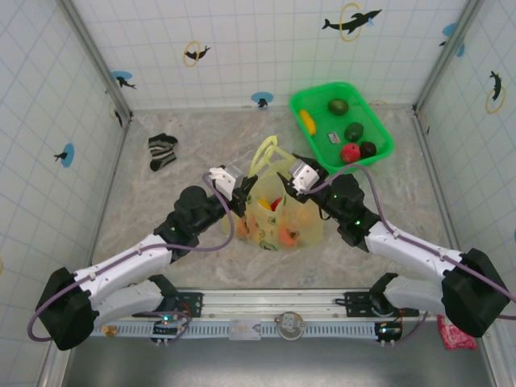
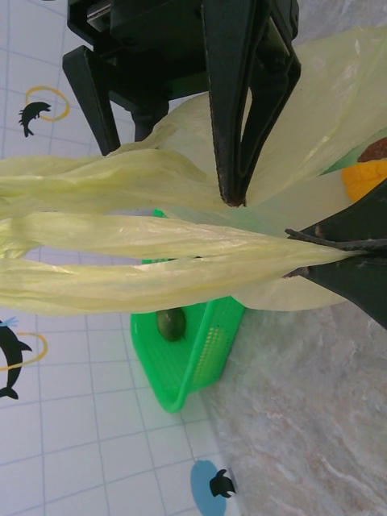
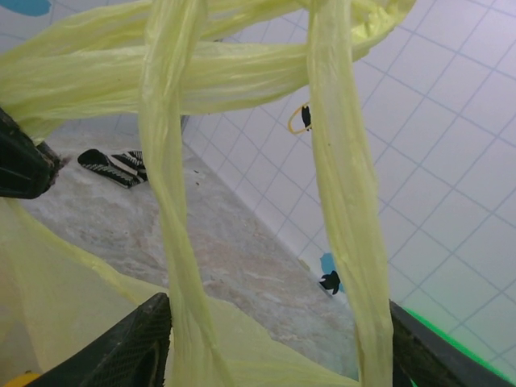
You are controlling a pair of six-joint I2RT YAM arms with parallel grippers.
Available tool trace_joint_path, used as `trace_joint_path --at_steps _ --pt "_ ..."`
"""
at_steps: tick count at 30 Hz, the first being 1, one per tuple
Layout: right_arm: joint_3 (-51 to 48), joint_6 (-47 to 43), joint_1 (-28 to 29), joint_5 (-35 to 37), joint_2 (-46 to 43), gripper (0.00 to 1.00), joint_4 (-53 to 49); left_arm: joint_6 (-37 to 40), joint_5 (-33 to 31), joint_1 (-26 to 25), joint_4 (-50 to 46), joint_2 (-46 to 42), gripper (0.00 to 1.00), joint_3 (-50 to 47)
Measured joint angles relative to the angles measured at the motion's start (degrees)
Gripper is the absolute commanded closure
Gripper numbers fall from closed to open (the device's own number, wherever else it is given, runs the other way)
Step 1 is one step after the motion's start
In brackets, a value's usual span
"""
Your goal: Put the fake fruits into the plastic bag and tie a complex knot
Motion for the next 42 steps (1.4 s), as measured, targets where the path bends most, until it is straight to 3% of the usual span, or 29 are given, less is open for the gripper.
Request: trace_joint_path --at_steps 1,3,6,10,17,30,37,42 --pt "0.0 -0.1 0.2 0.0 0.0 0.44 -0.1 0.0 0.0 0.0 0.0 0.0 1.0 0.0" --pt "0.0 -0.4 0.6 0.0 0.0 0.57 -0.1 0.0 0.0 0.0 0.0 0.0 1.0 0.0" --pt "0.0 -0.4 1.0 0.0 0.0 0.84 -0.5 0.0 0.2 0.0 0.0 0.0 1.0 0.0" --pt "0.2 -0.8 1.5 0.5 0.0 0.98 -1.2 0.0 0.6 0.3 0.0 0.0 1.0 0.0" --pt "0.6 -4.0 2.0 0.8 -2.9 1.0 -5.9 0.0 3.7 0.5 -2.9 0.5 1.0 1.6" --pt "5.9 -10.5 1.9 -6.8 -4.0 1.0 -18.8 0.9 16.7 0.5 -11.4 5.5 1.0 8.6" --pt "6.3 -10.8 1.2 -10.6 -3.4 1.0 -22.2 1.7 17.8 0.5 -11.1 5.3 0.85 8.5" --pt "6.3 -10.9 1.2 -12.5 -3.0 1.0 -22.9 1.8 18.0 0.5 -9.9 5.1 0.81 8.1"
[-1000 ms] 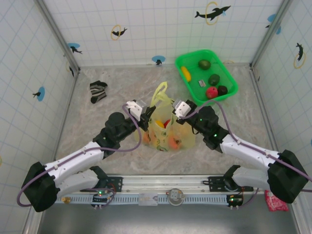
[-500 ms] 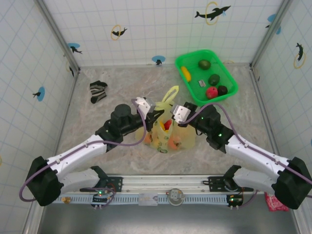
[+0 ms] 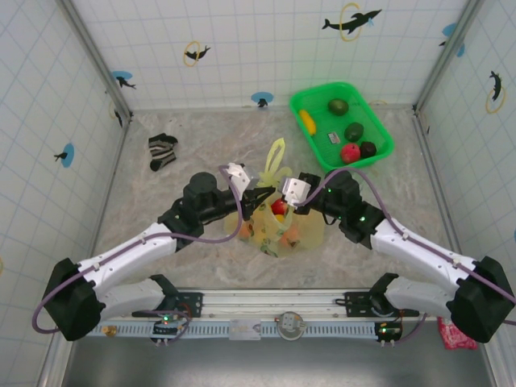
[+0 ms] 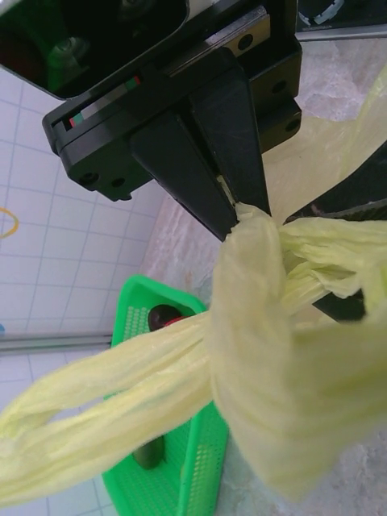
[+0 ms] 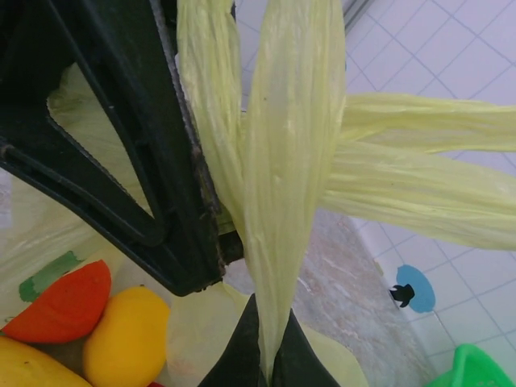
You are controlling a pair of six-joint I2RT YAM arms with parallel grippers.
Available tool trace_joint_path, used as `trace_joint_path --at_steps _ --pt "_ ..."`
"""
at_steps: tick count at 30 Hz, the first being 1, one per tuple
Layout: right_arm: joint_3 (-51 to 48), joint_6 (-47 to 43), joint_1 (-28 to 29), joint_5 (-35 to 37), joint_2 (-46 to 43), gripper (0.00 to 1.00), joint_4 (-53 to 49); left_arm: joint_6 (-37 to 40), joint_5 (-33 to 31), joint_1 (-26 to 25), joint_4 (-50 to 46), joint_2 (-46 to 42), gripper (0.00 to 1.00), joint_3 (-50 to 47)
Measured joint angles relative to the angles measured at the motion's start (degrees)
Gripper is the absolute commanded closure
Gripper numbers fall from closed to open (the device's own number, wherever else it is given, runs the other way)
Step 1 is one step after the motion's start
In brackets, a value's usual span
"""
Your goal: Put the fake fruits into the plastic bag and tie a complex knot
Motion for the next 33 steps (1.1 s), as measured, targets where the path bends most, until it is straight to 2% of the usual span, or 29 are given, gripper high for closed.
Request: trace_joint_path --at_steps 11,19,25,29,33 --pt "0.8 0.0 -0.7 -2.4 0.0 1.0 -1.4 1.9 1.3 0.0 1.5 -0.7 0.71 -1.3" --pt "1.4 0.0 -1.1 -4.3 0.0 1.0 -2.3 3.0 1.8 0.0 3.5 -0.8 0.71 -1.6" --pt "1.4 -0.1 -1.5 -5.7 0.0 1.0 -2.6 4.4 2.0 0.0 5.2 -0.9 0.79 -2.3" --pt "1.4 0.0 -1.9 -6.5 0.0 1.0 -2.8 5.8 2.3 0.3 7.3 -1.2 0.9 -4.4" --pt "1.5 -0.1 -2.2 -7.2 0.0 1.0 -2.9 6.5 3.3 0.3 8.0 -1.2 0.89 -4.6"
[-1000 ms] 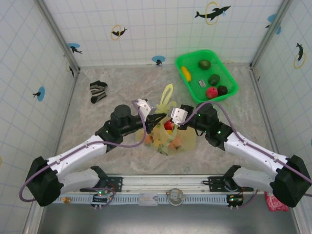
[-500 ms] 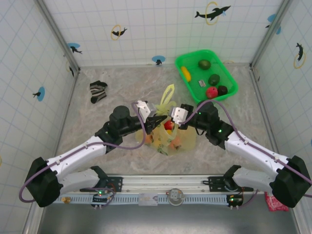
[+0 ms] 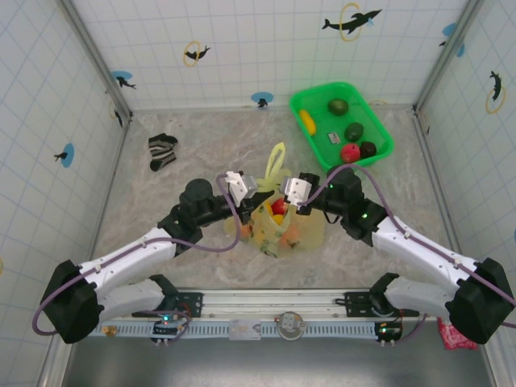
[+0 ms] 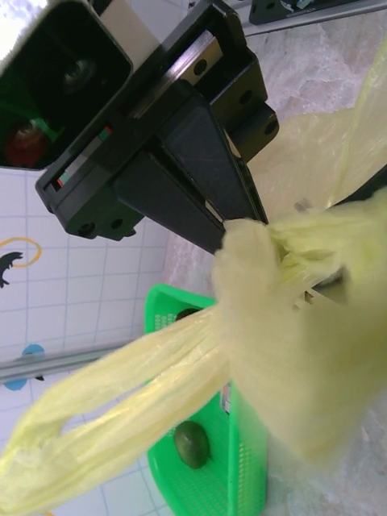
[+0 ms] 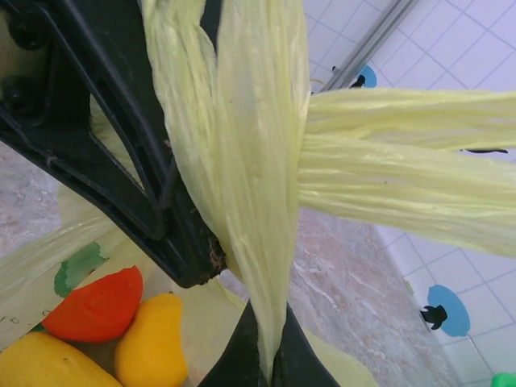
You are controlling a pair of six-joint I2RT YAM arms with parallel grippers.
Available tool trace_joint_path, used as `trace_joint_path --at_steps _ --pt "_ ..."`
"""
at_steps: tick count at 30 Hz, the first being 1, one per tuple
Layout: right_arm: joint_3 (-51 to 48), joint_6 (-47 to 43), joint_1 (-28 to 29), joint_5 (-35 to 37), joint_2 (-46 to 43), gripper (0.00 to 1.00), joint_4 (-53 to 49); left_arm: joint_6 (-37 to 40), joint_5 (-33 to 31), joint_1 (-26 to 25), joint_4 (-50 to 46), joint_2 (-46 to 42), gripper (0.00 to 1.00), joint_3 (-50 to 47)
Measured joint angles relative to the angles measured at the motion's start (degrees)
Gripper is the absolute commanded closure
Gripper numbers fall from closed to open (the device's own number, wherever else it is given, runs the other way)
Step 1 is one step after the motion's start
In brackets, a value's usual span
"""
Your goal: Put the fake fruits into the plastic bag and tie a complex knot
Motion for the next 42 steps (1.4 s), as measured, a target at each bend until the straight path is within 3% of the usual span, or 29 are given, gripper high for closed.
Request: trace_joint_path --at_steps 3,6,14,34,37,42 --pt "0.6 0.0 -0.4 -0.5 0.0 1.0 -0.5 1.0 0.8 0.0 0.9 0.2 0.82 0.0" --pt "1.2 0.0 -0.9 -1.0 0.0 1.0 -0.7 2.1 1.2 0.0 2.0 0.3 0.67 0.0" --pt "1.2 0.0 -1.5 -1.9 0.0 1.0 -1.0 2.5 -0.3 0.0 3.2 0.4 0.61 -0.3" --pt "1.2 0.1 -2.7 -5.0 -1.0 1.0 -2.1 2.7 -1.4 0.0 5.1 0.4 0.61 -0.8" --pt "1.2 0.1 -2.7 -5.6 -1.0 1.0 -2.7 3.3 -0.6 0.0 5.5 0.7 0.67 -0.8" --pt "1.2 0.1 -3.0 -6.4 -0.9 1.0 -3.3 4.0 0.6 0.0 5.9 1.5 0.88 -0.8"
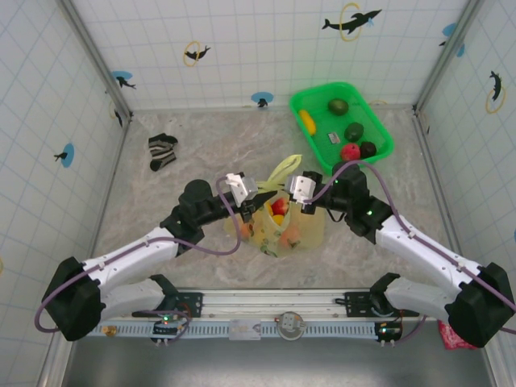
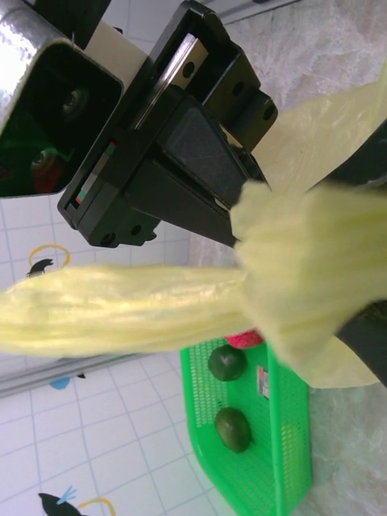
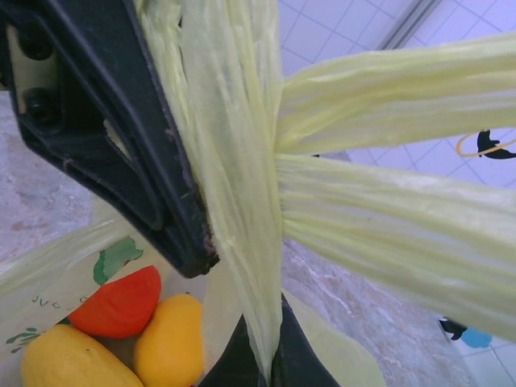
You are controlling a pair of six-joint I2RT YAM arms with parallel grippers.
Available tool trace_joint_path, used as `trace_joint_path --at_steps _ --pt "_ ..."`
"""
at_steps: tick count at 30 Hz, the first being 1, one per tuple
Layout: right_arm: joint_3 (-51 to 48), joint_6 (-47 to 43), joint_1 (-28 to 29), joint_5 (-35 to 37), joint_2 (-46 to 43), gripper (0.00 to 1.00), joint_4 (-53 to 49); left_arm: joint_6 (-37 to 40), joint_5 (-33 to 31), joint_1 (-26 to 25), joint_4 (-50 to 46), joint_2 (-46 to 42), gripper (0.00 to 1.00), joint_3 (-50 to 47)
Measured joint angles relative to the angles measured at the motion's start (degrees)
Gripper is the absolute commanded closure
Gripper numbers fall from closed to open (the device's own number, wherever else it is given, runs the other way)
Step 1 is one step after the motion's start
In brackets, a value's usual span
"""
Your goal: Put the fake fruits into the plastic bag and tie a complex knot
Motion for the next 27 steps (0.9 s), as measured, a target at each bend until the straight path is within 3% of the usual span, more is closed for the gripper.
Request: trace_joint_path --at_steps 2,7,11,14,18,20,21,24,25,27 --pt "0.0 0.0 -0.2 -0.3 0.1 1.0 -0.1 0.0 0.4 0.0 0.1 0.2 0.99 0.0" --pt "0.0 0.3 -0.4 0.2 0.1 1.0 -0.1 -0.2 0.5 0.0 0.6 0.6 1.0 0.0" --pt "0.0 0.5 -0.4 3.5 -0.2 0.65 1.1 -2.5 -1.2 0.0 2.9 0.6 1.0 0.0" --pt "0.0 0.8 -0.9 5.3 -0.5 0.54 2.2 -4.9 -2.5 0.0 5.4 0.6 1.0 0.0" --pt "0.0 1.5 -1.0 5.7 -0.7 0.49 2.6 -7.1 -4.1 0.0 7.3 0.6 1.0 0.0" --pt "-0.1 1.6 -0.8 6.7 -0.7 0.5 2.7 -7.9 -4.4 0.0 7.9 0.6 1.0 0.0" --pt "-0.2 1.6 -0.7 7.5 -0.6 0.57 2.7 -8.1 -4.6 0.0 8.1 0.6 1.0 0.0" --pt "-0.5 1.8 -0.7 9.6 0.0 0.92 3.2 -8.4 -5.2 -0.1 8.1 0.6 1.0 0.0" --pt "-0.5 1.7 -0.9 9.7 0.0 1.0 3.2 -8.4 -5.4 -0.1 8.1 0.6 1.0 0.0" --pt "-0.5 2.0 -1.8 9.0 0.1 1.0 3.5 -8.4 -6.0 -0.4 7.8 0.5 1.0 0.0"
